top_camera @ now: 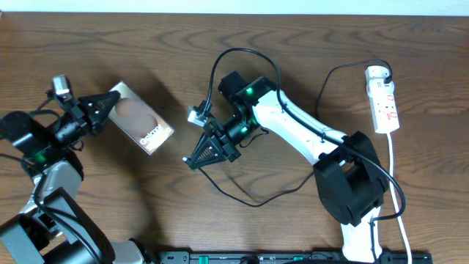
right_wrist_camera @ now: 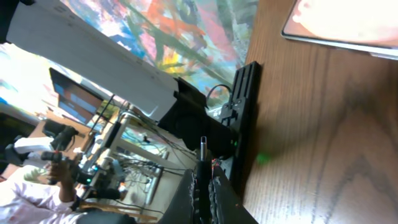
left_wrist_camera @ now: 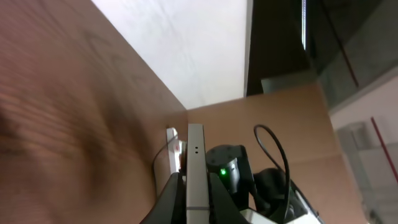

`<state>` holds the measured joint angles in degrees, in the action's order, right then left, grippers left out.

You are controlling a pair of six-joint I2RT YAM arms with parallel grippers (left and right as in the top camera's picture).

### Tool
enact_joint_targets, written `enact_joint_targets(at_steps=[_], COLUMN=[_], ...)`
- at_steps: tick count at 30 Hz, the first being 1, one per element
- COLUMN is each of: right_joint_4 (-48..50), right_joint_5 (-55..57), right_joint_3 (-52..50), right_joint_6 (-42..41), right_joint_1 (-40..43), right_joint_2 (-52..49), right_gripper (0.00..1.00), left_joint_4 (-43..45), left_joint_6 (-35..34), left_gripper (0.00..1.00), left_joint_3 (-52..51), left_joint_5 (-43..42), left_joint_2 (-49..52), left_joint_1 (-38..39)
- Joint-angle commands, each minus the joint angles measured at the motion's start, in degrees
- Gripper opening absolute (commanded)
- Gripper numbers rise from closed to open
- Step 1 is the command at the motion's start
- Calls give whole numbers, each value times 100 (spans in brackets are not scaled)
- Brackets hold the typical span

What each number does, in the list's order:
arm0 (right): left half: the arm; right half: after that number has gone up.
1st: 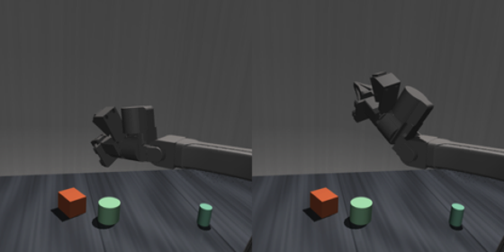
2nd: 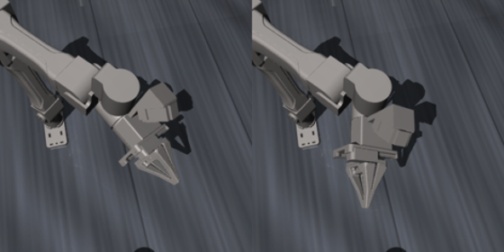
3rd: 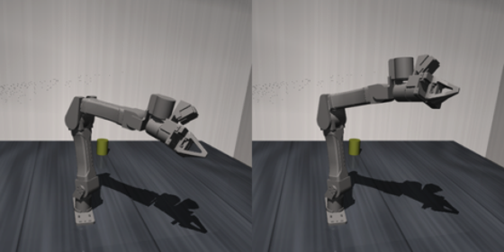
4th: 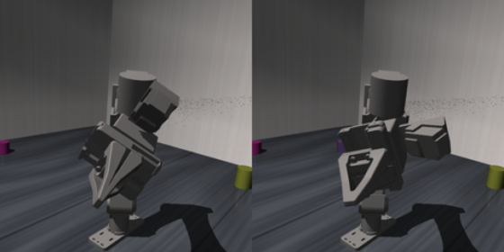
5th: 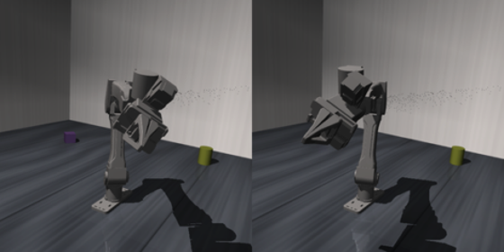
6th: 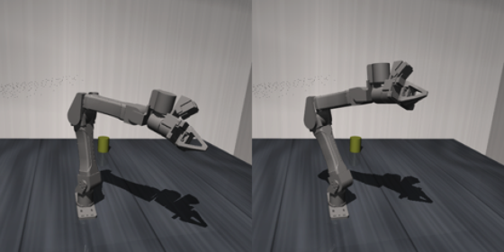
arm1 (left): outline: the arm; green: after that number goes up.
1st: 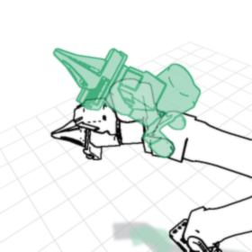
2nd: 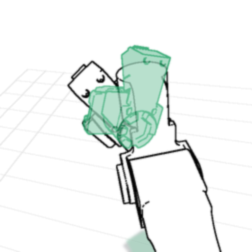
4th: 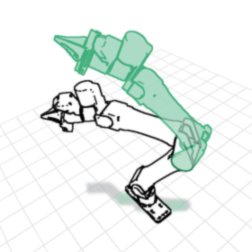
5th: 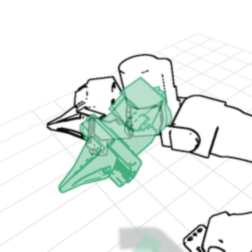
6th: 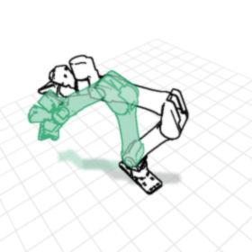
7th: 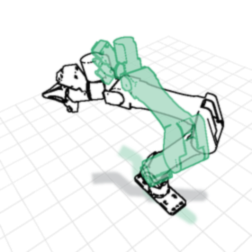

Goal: Plug charger to phone and switch on socket

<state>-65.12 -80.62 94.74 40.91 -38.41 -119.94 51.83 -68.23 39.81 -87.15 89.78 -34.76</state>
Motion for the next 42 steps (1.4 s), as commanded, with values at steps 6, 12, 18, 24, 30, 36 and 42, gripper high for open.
enact_joint_targets(at_steps=[6, 12, 18, 24, 30, 36, 42], right_joint_4=[166, 400, 964, 1141, 1410, 1440, 1467], right_joint_5=[-457, -507, -507, -509, -507, -507, -505], right_joint_3=[17, 17, 17, 17, 17, 17, 17], right_joint_6=[-1027, -1239, -1781, -1891, -2184, -2269, -2269], right_joint_1=[125, 136, 79, 68, 48, 59, 59], right_joint_2=[2, 2, 2, 2, 2, 2, 2], right_gripper=[1, 1, 1, 1, 1, 1, 1], left_joint_4=[1543, 2065, 2070, 2074, 2330, 2398, 2396], left_joint_6=[-1095, -1862, -2212, -2361, -2363, -2363, -2455], left_gripper=[7, 7, 7, 7, 7, 7, 7], left_joint_3=[92, 92, 92, 92, 92, 92, 92], left_joint_5=[-92, -63, 26, 39, 168, 275, 280], left_joint_2=[-107, -107, -107, -107, -107, -107, -107], left_joint_1=[249, 249, 249, 269, 590, 774, 774])
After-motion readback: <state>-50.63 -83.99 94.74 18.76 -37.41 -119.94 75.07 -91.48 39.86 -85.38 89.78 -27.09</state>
